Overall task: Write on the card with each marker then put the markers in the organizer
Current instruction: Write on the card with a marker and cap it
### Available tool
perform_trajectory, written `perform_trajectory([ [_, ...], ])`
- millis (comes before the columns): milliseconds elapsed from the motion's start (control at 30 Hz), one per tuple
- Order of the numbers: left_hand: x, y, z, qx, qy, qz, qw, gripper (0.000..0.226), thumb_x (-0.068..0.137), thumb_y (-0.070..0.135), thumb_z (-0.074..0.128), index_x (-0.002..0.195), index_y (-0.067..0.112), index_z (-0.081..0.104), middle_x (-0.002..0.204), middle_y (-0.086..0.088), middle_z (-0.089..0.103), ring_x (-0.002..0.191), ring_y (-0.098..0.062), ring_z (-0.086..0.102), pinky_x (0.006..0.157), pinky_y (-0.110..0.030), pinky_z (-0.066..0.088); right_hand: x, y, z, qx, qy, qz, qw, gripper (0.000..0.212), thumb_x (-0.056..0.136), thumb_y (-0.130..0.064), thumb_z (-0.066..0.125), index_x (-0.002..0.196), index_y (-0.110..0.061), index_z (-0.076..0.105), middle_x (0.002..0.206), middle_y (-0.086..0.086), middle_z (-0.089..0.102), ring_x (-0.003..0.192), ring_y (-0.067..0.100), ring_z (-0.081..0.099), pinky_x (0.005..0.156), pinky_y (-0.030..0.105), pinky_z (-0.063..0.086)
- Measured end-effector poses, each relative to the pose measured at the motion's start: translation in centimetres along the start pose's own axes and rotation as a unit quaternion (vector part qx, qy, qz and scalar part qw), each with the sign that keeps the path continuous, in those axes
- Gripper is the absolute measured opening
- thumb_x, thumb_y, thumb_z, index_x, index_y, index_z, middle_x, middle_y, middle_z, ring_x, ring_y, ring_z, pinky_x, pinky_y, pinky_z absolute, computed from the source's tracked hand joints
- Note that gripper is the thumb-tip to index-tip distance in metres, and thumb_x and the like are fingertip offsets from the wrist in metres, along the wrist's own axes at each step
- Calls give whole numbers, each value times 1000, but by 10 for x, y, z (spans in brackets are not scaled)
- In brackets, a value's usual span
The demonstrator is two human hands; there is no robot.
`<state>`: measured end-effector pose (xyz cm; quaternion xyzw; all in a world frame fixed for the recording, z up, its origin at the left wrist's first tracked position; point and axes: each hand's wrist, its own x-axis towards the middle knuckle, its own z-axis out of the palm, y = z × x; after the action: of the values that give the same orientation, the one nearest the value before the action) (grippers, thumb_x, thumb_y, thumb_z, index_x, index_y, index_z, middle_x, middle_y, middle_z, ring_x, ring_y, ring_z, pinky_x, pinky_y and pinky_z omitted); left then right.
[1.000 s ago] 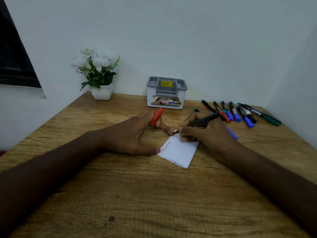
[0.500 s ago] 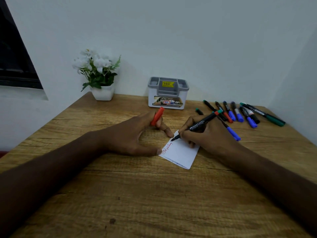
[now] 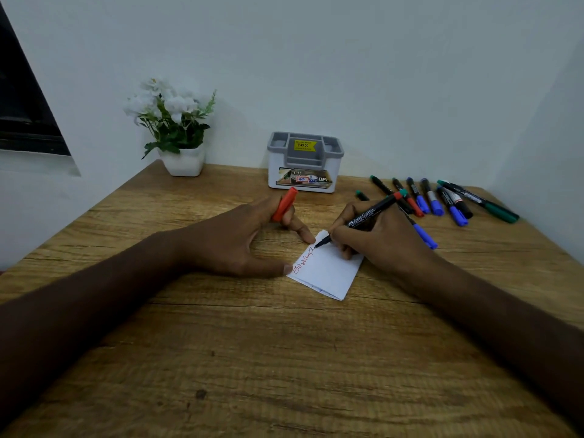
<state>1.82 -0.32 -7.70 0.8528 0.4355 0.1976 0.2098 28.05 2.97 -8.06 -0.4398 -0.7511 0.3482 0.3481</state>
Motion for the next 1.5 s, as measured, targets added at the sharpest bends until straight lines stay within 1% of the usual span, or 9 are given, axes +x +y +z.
perform_trajectory([
  [100,0,-3,0,-3,-2,2,1000,50,90,37,85,120,33,44,139,21,65,133,-7,56,109,-39,48,1,-1,0,5,-3,6,1000,8,90,-6,74,83,-8,78,77,9,78,68,17,73,71,28,62],
  [200,0,-4,0,-5,-5,3,1000,51,90,39,85,119,31,44,140,19,65,133,-10,56,109,-43,49,1,1,0,3,6,9,1000,7,89,-6,74,84,-7,78,77,9,78,68,18,74,71,28,62],
  [467,0,-5,0,5,-5,0,1000,52,88,48,82,120,34,44,140,20,63,133,-8,56,109,-41,48,1,1,1,-4,5,6,1000,6,91,-7,76,86,-9,78,78,8,78,69,16,73,69,26,61],
  [633,0,-4,0,4,-4,3,1000,50,90,37,84,120,29,45,138,24,64,131,-3,55,108,-31,46,1,0,1,-12,11,8,1000,7,90,-8,74,84,-7,77,76,7,77,68,13,72,70,27,60],
  [833,0,-4,0,-2,-8,9,1000,49,90,36,84,119,31,45,140,22,64,134,-7,55,111,-40,47,1,0,1,-4,13,20,1000,6,91,-9,73,87,-6,76,75,5,77,69,12,71,76,33,62],
  [1033,0,-2,0,-3,-7,9,1000,49,91,36,84,121,32,46,140,24,63,135,-6,54,110,-39,47,0,0,1,2,20,16,1000,5,92,-7,73,88,-5,76,74,4,77,66,10,72,70,24,59],
  [1200,-1,0,0,8,-3,20,1000,50,91,37,83,117,43,42,139,25,63,133,-8,55,109,-39,48,2,2,1,-11,29,30,999,8,91,-11,73,84,-8,75,71,2,76,64,8,70,69,26,57],
  [1333,-1,0,0,3,-1,21,1000,48,91,36,83,120,36,45,139,24,64,133,-6,56,108,-37,48,0,1,3,12,31,24,999,3,93,-10,76,91,-8,78,76,5,79,64,12,73,65,19,57],
  [1500,-1,-1,-1,5,-2,22,1000,49,91,36,83,123,33,46,140,25,63,133,-7,56,107,-39,50,2,2,1,14,26,31,999,8,92,-8,72,85,-4,74,71,5,75,64,16,72,71,32,59],
])
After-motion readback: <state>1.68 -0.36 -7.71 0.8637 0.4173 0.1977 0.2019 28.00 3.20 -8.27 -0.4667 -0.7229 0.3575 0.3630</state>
